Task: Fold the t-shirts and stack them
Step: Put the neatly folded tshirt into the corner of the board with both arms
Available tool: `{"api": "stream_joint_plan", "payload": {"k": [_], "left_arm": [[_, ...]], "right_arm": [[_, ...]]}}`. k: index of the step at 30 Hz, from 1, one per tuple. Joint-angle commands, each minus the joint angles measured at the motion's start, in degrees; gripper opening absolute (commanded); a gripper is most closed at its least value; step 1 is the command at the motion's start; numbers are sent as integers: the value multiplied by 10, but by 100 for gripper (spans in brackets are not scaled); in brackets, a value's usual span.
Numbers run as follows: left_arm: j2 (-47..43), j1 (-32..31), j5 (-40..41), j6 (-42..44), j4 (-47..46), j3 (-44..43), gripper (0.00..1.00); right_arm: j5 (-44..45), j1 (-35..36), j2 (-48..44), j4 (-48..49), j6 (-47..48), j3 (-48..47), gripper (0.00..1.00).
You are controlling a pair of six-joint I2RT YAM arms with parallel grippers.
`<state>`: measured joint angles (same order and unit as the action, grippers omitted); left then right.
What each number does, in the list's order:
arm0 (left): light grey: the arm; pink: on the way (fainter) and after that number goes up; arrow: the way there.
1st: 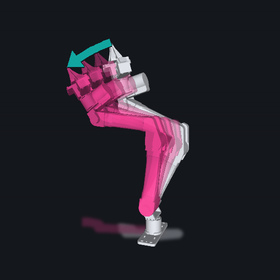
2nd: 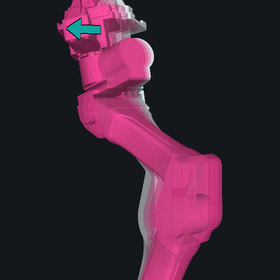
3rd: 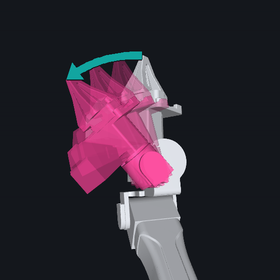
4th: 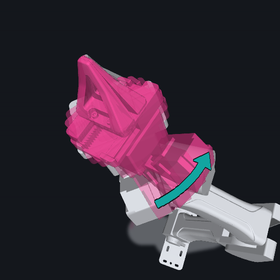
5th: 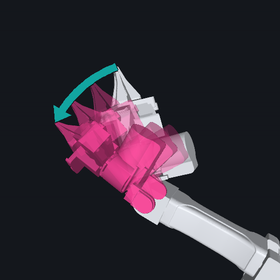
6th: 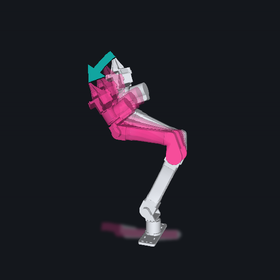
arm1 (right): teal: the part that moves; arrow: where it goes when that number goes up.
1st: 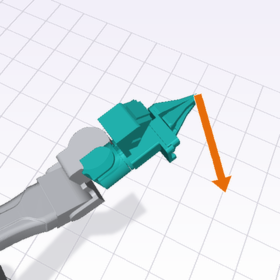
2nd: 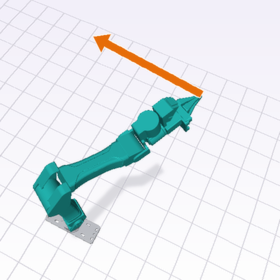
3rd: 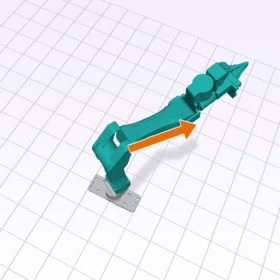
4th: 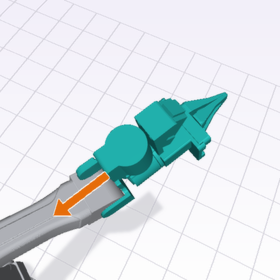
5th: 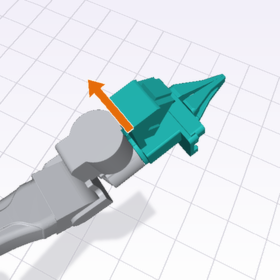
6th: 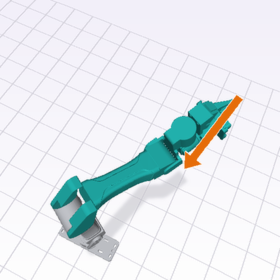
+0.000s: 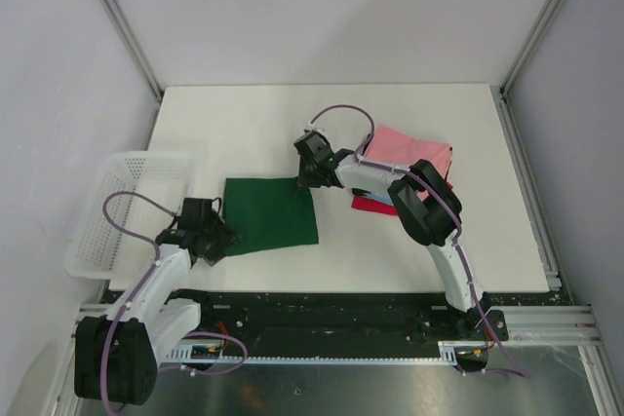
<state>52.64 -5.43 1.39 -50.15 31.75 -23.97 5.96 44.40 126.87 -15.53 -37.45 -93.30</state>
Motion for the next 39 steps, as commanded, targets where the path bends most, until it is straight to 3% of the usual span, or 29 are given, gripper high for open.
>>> {"api": "stream_joint_plan", "payload": {"k": [1,9,15,21,28,39], "left_arm": [[-11,-6,39,-32,38,10,61],[-17,-32,59,-52,51,11,61],[-5,-39,57,-46,35,7,54],[20,-40,94,-32,29,-10,41],[17,-48,118,2,27,-43,3],[-40,-54,93,63,31,-102,0]], "right_arm": [[19,10,26,-75,9,8,3],[22,-4,9,-77,6,19,0],[16,-4,7,-73,4,16,0],[14,0,0,-69,6,13,0],[13,3,-15,-67,12,9,0],[38,20,-85,-96,24,-17,0]]}}
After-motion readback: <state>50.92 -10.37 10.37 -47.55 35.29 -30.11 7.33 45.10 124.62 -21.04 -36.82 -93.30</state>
